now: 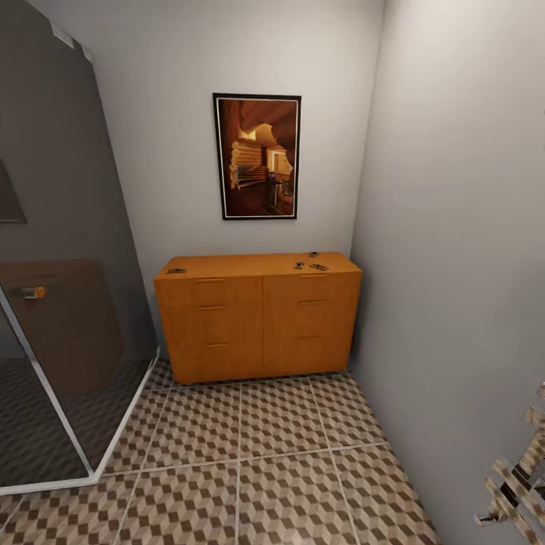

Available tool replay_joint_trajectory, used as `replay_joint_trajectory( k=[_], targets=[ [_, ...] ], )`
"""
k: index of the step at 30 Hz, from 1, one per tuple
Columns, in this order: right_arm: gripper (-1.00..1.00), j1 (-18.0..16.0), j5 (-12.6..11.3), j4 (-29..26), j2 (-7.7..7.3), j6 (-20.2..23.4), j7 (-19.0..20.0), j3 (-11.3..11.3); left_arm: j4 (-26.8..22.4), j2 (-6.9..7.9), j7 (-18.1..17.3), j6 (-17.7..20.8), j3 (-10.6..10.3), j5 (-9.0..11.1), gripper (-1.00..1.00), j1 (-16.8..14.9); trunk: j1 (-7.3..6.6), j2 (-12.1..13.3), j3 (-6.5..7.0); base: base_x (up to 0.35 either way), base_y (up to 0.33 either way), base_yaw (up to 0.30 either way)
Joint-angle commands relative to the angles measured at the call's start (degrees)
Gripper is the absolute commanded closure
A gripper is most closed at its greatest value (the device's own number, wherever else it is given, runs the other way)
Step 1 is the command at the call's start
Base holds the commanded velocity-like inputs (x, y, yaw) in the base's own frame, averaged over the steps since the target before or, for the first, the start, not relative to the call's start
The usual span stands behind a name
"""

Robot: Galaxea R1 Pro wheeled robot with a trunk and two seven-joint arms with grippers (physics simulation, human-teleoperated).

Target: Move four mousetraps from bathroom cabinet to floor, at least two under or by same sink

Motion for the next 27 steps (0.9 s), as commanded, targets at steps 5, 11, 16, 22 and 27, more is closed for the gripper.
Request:
replay_joint_trajectory(
  k=[5, 11, 16, 22, 27],
  targets=[
    [-1.0, 0.0, 0.4, 0.1, 0.0, -0.2, -0.4, 0.1, -0.1, 0.0, 0.0, -0.1, 0.0, 0.0, -1.0, 0.0, 0.02, 0.0, -0.19, 0.225, -0.238, 0.001],
    [-1.0, 0.0, 0.4, 0.1, 0.0, -0.2, -0.4, 0.1, -0.1, 0.0, 0.0, -0.1, 0.0, 0.0, -1.0, 0.0, 0.02, 0.0, -0.46, 0.243, -0.048, 0.0],
    [-1.0, 0.0, 0.4, 0.1, 0.0, -0.2, -0.4, 0.1, -0.1, 0.05, -0.1, -0.1, 0.0, 0.0, -1.0, 0.0, 0.02, 0.0, -0.53, 0.249, -0.01, 0.0],
    [-1.0, 0.0, 0.4, 0.1, 0.0, -0.2, -0.4, 0.1, -0.1, 0.08, -0.1, -0.1, 0.0, 0.0, -1.0, 0.0, 0.02, 0.0, -0.54, 0.256, 0.045, 0.0],
    [-1.0, 0.0, 0.4, 0.1, 0.0, -0.2, -0.4, 0.1, -0.1, 0.09, -0.1, -0.1, 0.0, 0.0, -1.0, 0.0, 0.02, 0.0, -0.54, 0.26, 0.115, 0.0]
  ],
)
